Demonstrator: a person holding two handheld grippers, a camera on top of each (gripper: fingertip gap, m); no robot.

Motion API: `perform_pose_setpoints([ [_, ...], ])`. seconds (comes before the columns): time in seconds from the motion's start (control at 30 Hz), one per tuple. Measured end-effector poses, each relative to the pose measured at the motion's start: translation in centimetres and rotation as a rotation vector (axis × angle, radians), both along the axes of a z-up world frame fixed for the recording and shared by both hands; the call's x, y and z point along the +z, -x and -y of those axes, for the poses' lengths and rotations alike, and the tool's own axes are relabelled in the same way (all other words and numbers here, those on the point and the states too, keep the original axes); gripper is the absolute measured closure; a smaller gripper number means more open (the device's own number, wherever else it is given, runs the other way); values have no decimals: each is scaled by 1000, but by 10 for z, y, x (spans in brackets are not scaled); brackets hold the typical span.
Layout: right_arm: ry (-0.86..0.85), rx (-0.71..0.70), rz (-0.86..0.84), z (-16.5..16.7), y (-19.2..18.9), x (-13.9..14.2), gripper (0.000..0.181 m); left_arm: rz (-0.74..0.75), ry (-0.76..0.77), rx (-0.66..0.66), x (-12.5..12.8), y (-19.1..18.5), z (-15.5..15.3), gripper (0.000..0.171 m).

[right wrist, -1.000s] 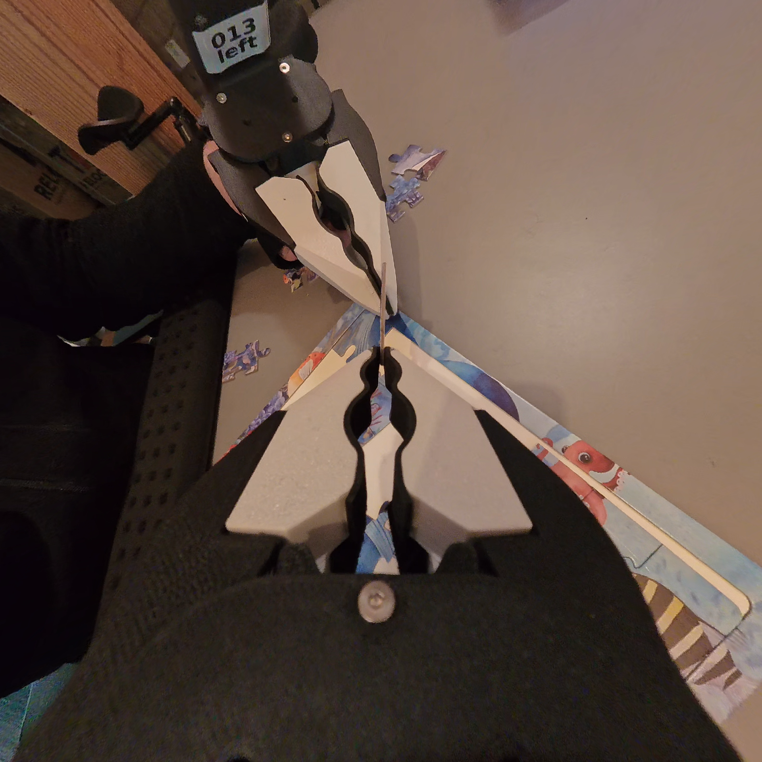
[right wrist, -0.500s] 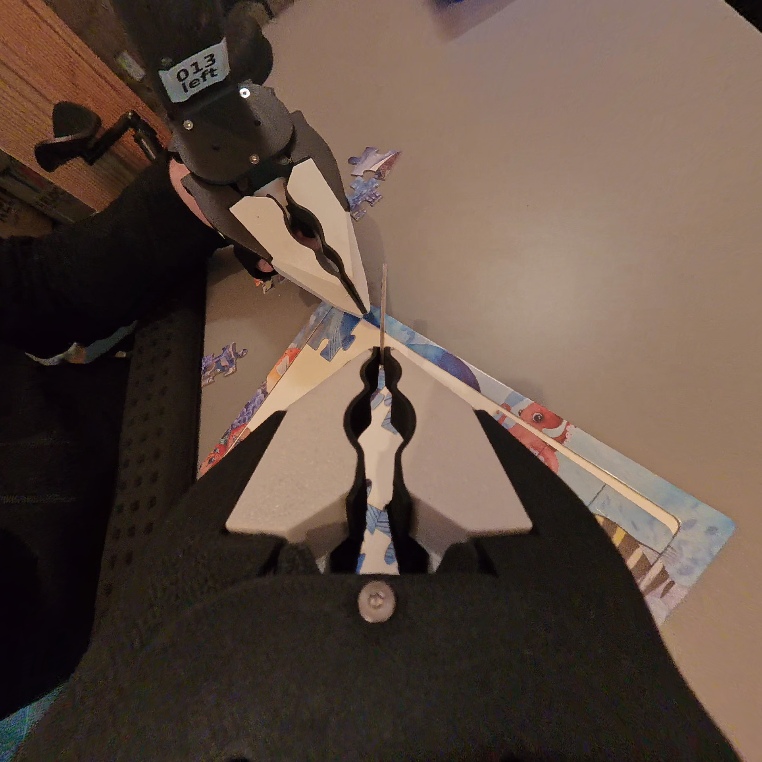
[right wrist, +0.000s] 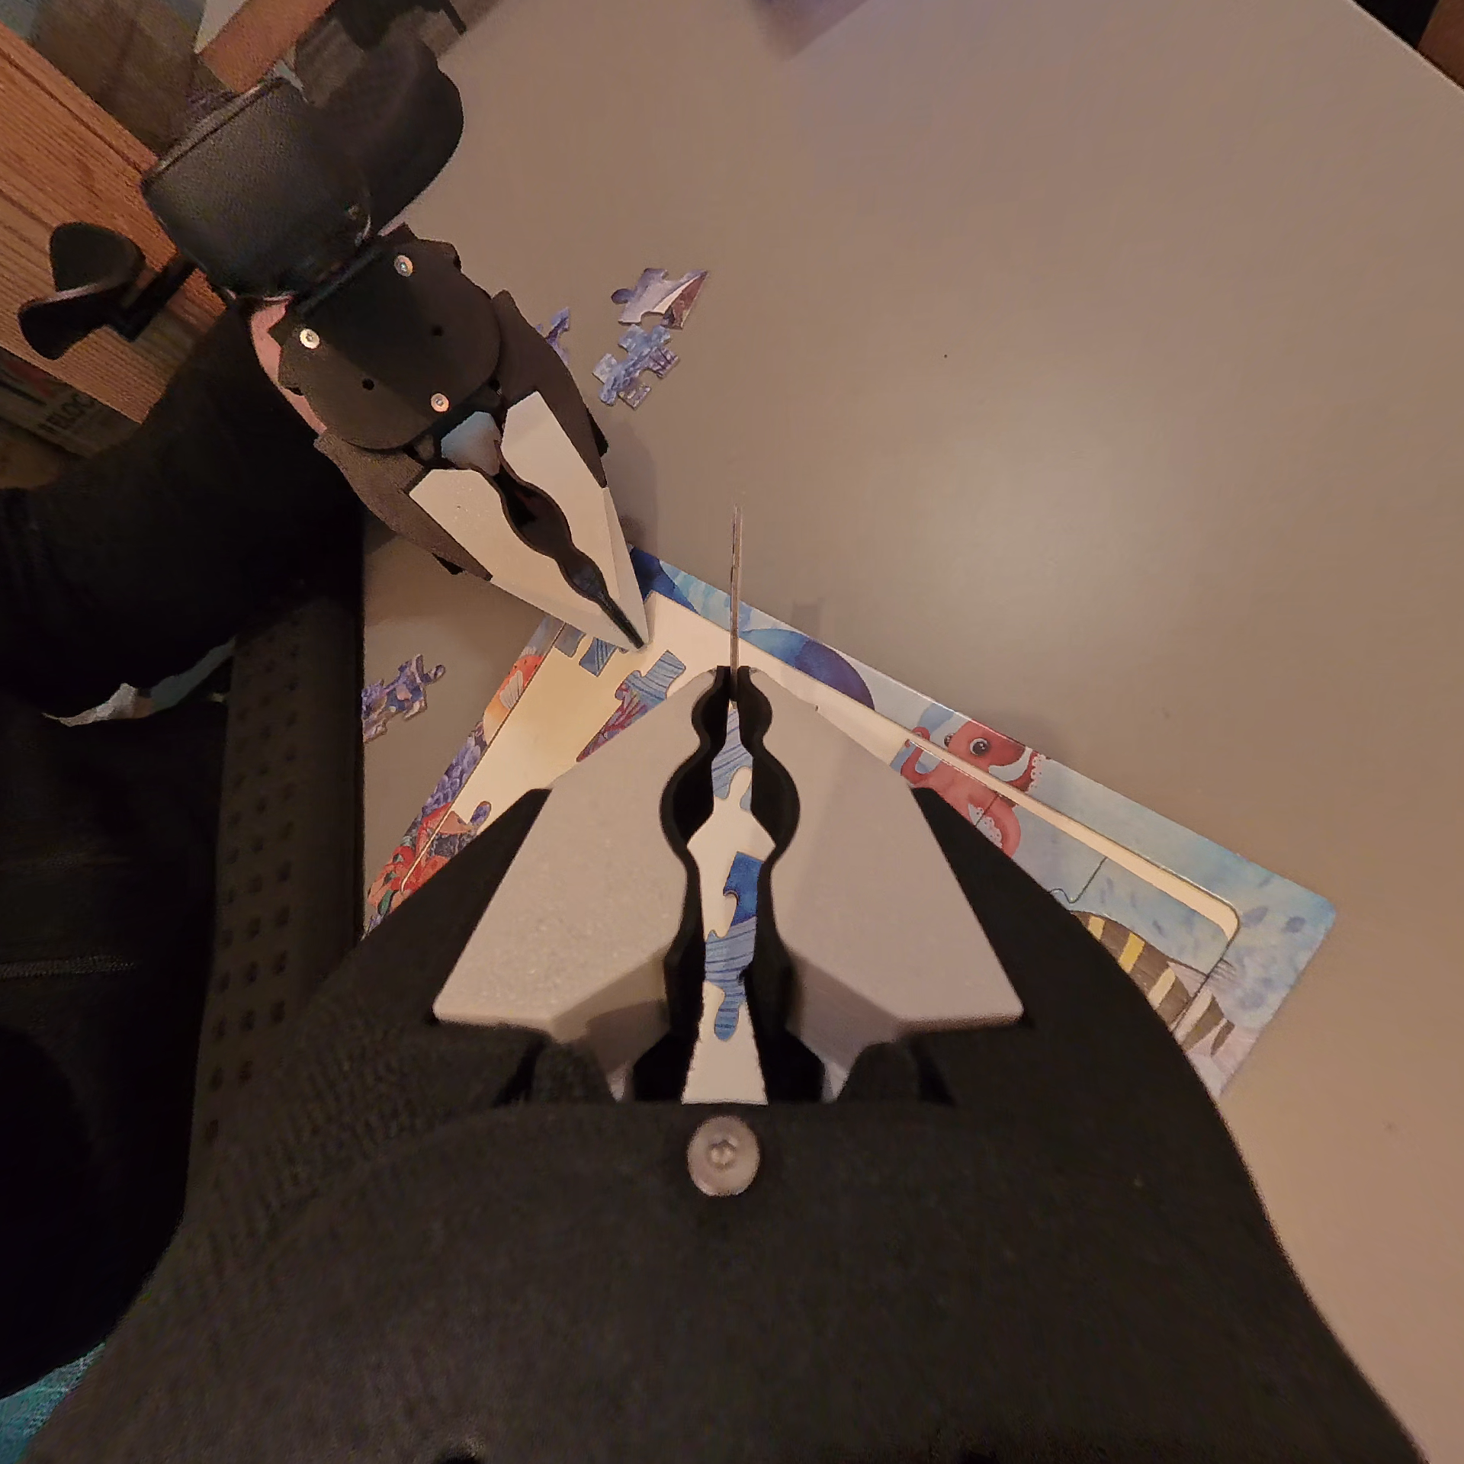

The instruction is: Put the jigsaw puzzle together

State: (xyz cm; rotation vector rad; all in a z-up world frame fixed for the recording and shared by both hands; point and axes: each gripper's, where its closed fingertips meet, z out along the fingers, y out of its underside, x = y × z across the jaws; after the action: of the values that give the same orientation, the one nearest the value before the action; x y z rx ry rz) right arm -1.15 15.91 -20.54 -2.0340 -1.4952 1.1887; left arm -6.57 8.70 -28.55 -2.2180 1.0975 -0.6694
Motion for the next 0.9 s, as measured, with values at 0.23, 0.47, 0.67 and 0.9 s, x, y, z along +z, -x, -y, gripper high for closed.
perform_pose_setpoints([
  [0.23, -34, 4, 51, 0, -5, -3, 181, -30, -15, 23, -1, 4, -4, 171],
  [0.47, -26, 33, 72, 5, -12, -4, 181, -51, -31, 69, -1, 12, -12, 171],
  [0.67, -13, 98, 117, 18, -14, -11, 181, -72, -41, 143, -1, 30, -23, 171],
  [0.9, 35, 177, 173, 35, -12, -28, 181, -109, -66, 220, -1, 48, -34, 171],
])
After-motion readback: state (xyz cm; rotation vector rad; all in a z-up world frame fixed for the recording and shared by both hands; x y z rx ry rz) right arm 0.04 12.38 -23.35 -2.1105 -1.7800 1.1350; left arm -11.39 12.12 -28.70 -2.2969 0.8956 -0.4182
